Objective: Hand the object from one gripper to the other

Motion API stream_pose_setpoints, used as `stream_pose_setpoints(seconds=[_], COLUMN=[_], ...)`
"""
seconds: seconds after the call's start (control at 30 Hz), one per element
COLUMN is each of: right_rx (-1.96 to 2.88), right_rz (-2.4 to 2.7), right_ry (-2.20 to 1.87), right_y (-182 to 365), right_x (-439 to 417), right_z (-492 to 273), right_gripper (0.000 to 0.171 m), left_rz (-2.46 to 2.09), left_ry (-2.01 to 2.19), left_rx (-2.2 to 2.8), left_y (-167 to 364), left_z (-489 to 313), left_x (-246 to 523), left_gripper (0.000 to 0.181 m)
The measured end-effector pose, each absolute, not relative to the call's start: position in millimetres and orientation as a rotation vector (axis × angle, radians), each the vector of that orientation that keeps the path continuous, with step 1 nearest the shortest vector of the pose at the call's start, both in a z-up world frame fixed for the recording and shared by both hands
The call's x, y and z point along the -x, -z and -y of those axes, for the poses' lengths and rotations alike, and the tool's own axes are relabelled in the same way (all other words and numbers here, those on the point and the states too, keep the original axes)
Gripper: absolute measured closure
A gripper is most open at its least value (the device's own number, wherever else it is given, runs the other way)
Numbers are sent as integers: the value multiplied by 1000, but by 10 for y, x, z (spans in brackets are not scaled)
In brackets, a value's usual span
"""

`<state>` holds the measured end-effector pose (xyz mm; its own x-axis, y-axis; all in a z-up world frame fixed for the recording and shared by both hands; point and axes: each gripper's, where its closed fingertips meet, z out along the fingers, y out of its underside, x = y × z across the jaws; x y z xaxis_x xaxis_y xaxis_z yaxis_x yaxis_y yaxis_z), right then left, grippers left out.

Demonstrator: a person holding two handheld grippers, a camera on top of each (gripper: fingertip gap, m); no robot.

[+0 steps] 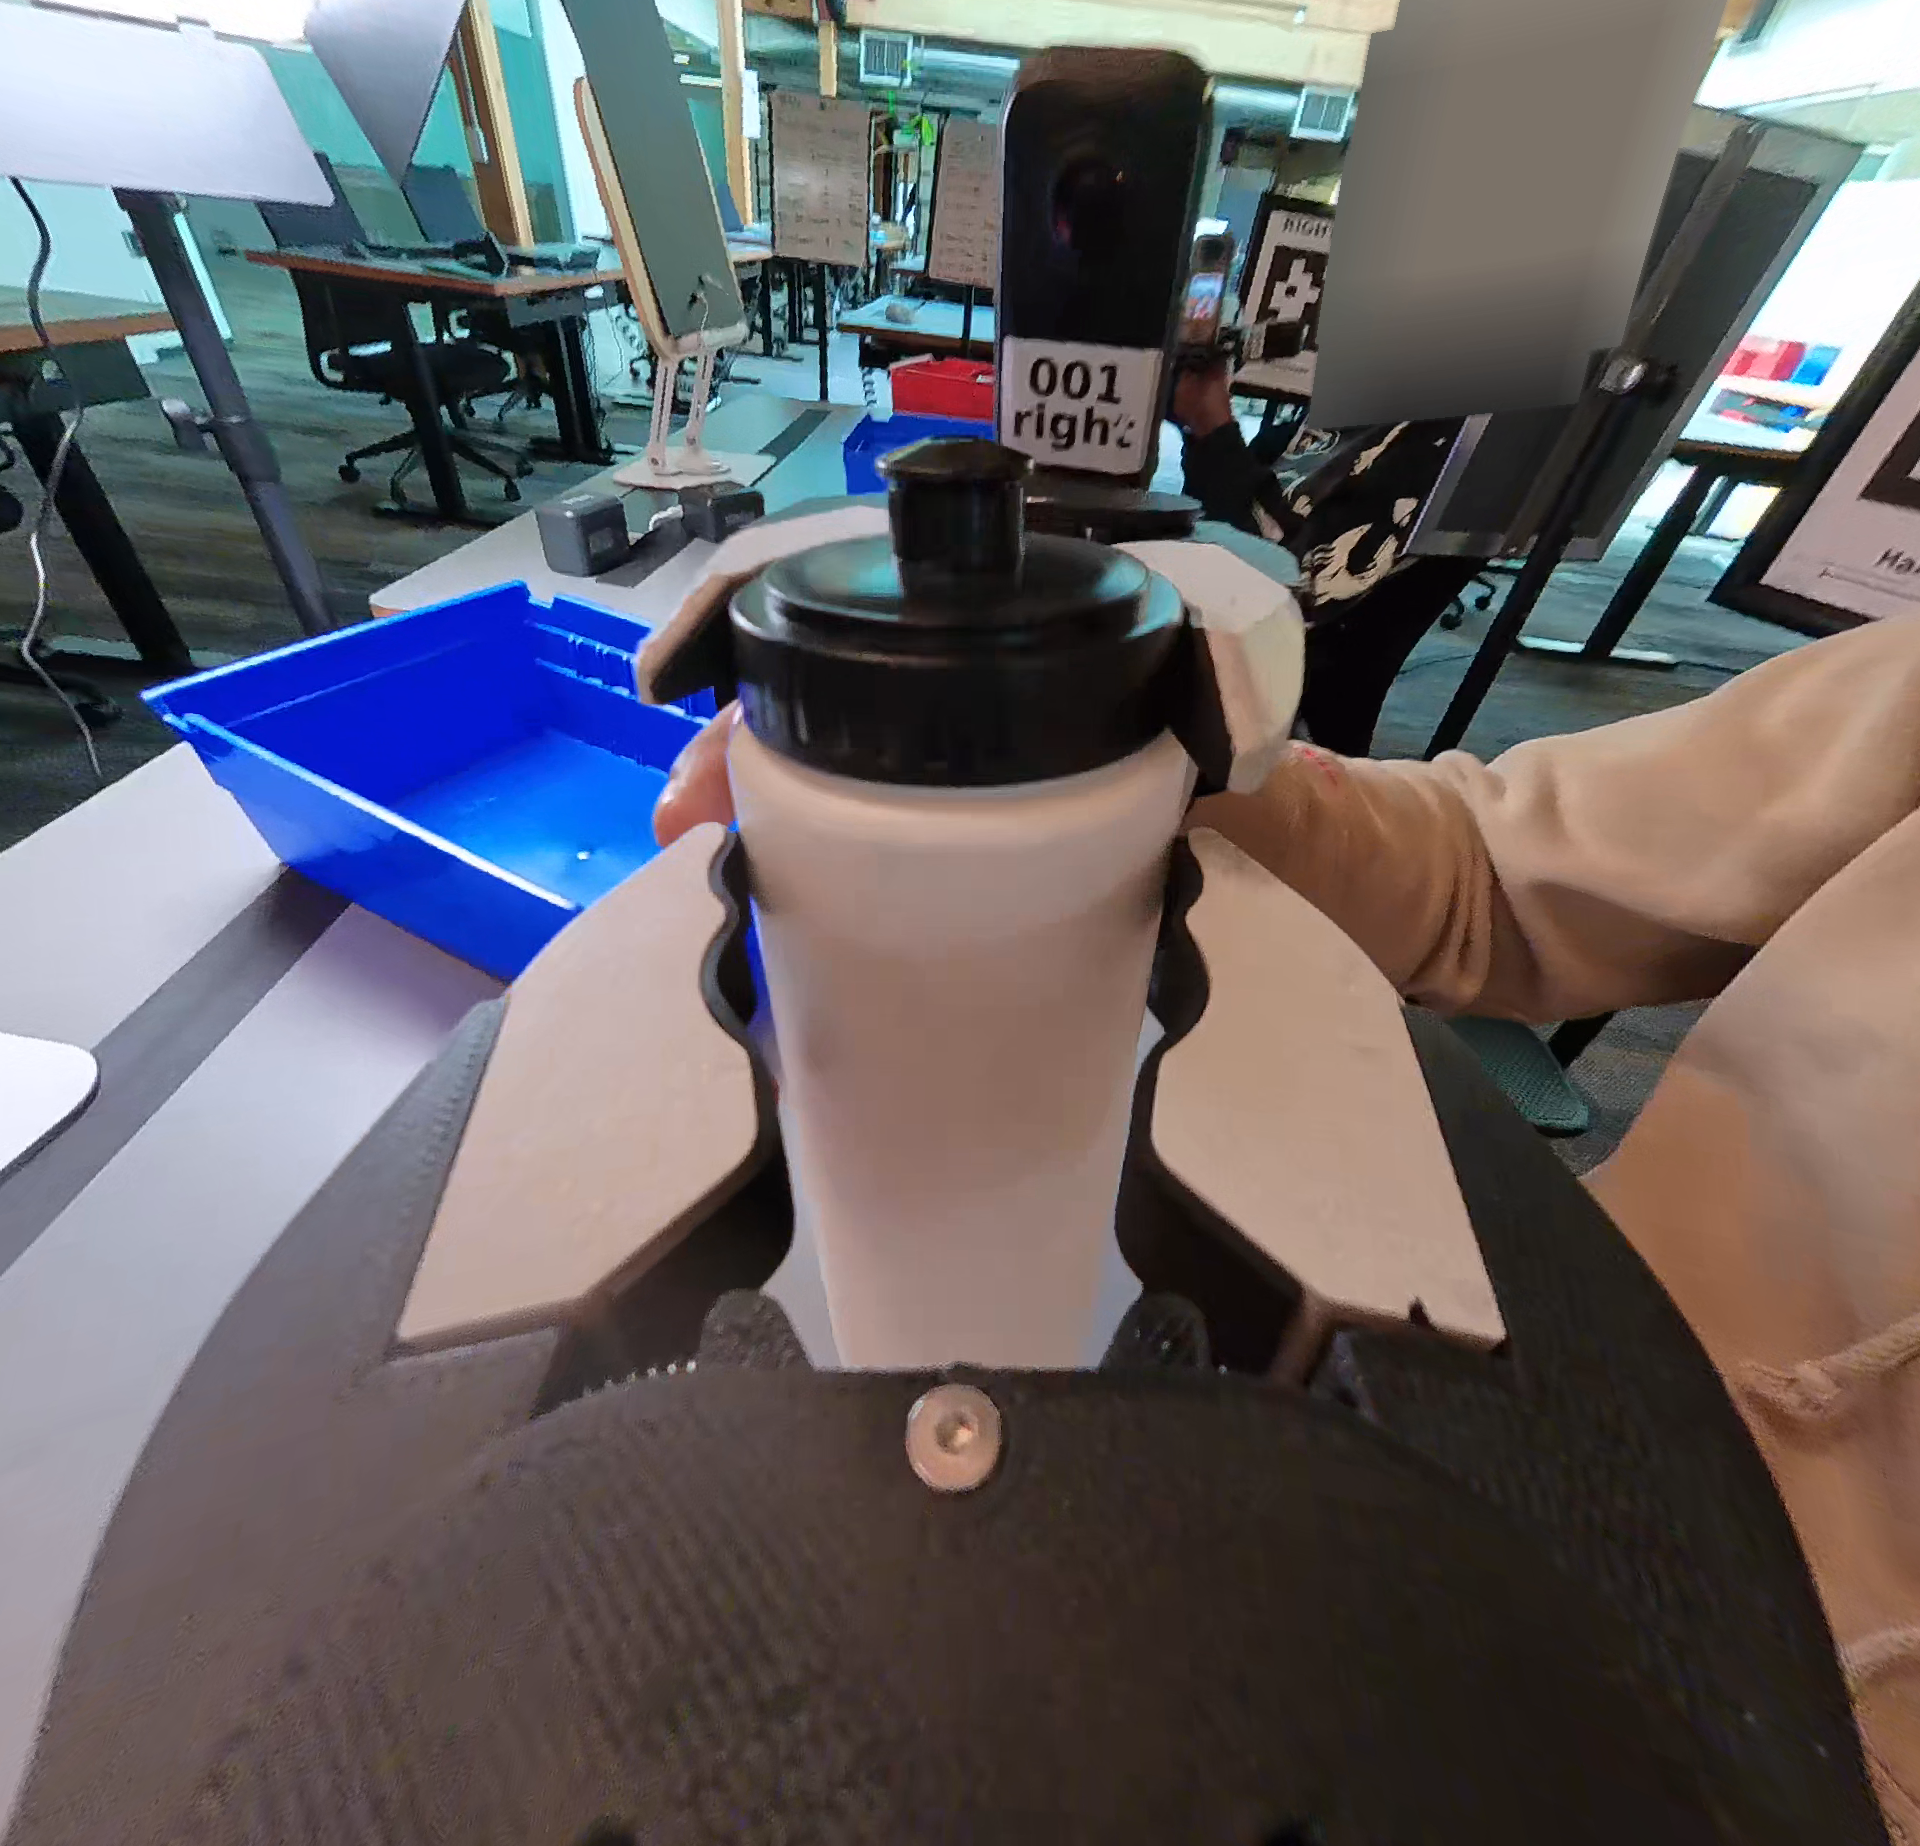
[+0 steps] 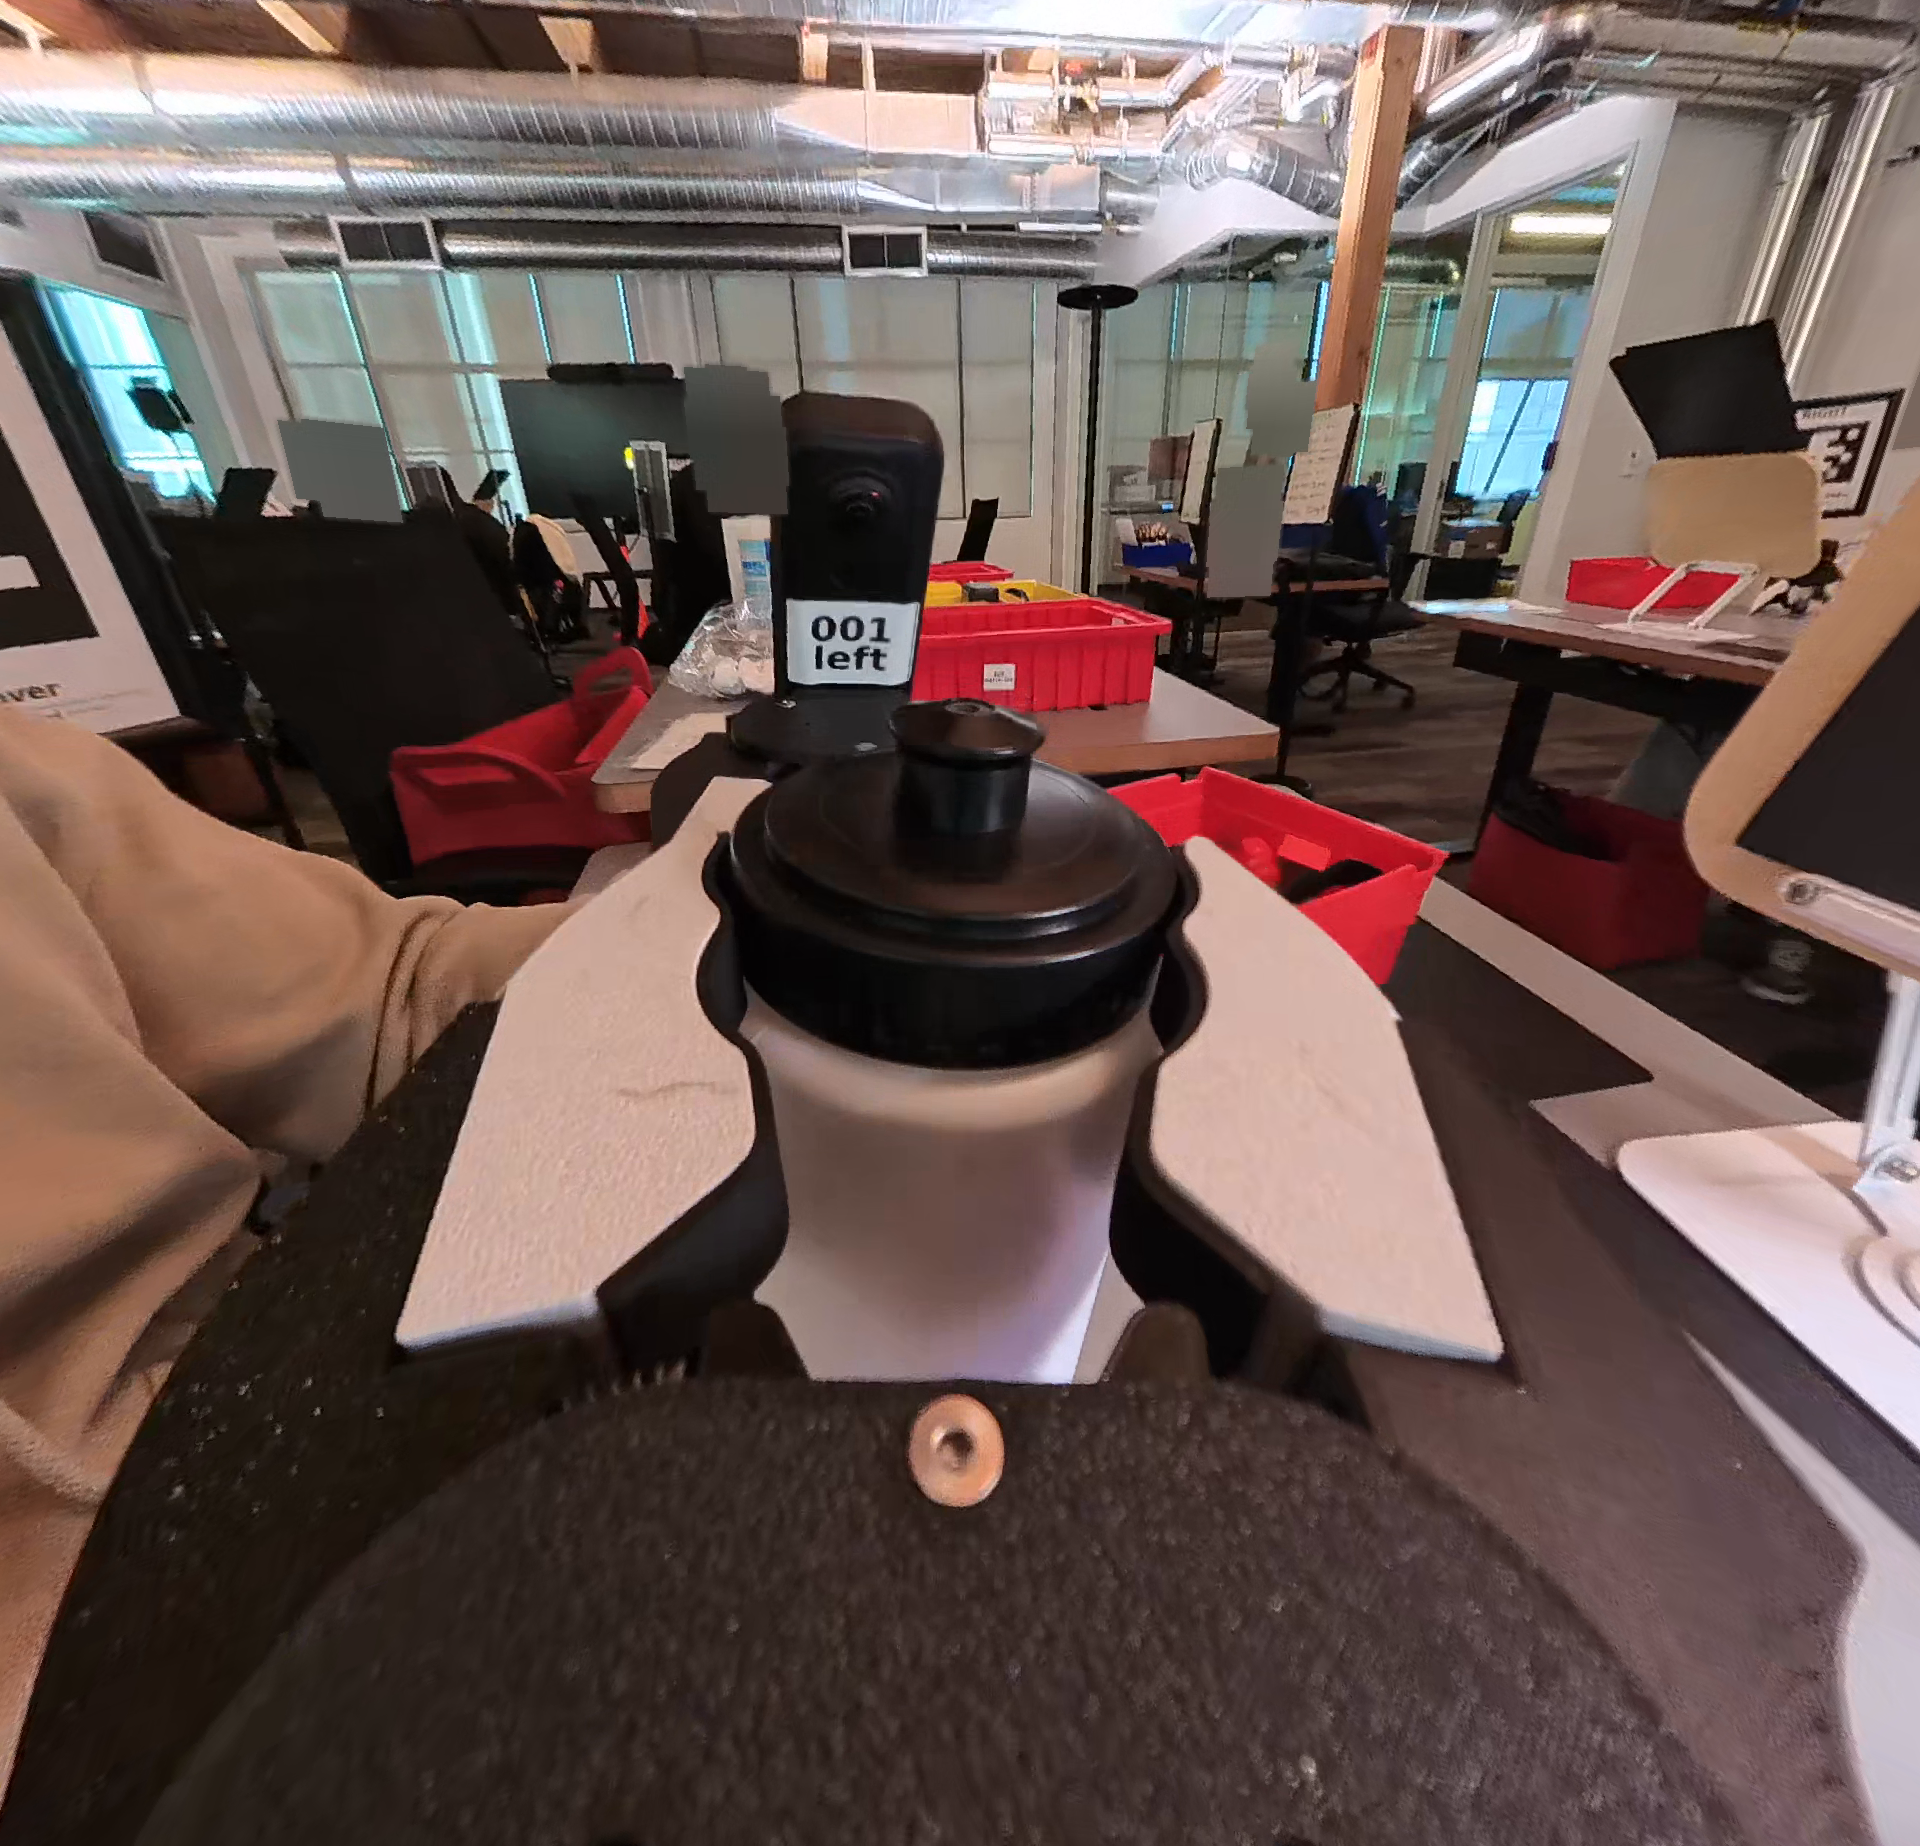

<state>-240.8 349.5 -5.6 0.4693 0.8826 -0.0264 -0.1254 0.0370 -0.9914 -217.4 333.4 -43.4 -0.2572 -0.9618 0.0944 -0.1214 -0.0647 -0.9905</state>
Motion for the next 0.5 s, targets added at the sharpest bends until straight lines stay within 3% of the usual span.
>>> stream_pose_setpoints(seconds=[0.13, 0.5], right_rx=[1355, 1348], right_rz=[809, 811], right_ry=[-864, -836], right_y=[210, 38], right_x=[2540, 2183], right_z=[-3521, -3478], right_gripper=[94, 90], left_rz=[-1519, -1467], left_ry=[1410, 1428], left_rx=[1252, 1267], left_y=[612, 460], left_z=[-3289, -3493], left_x=[2114, 2271], left_gripper=[94, 95])
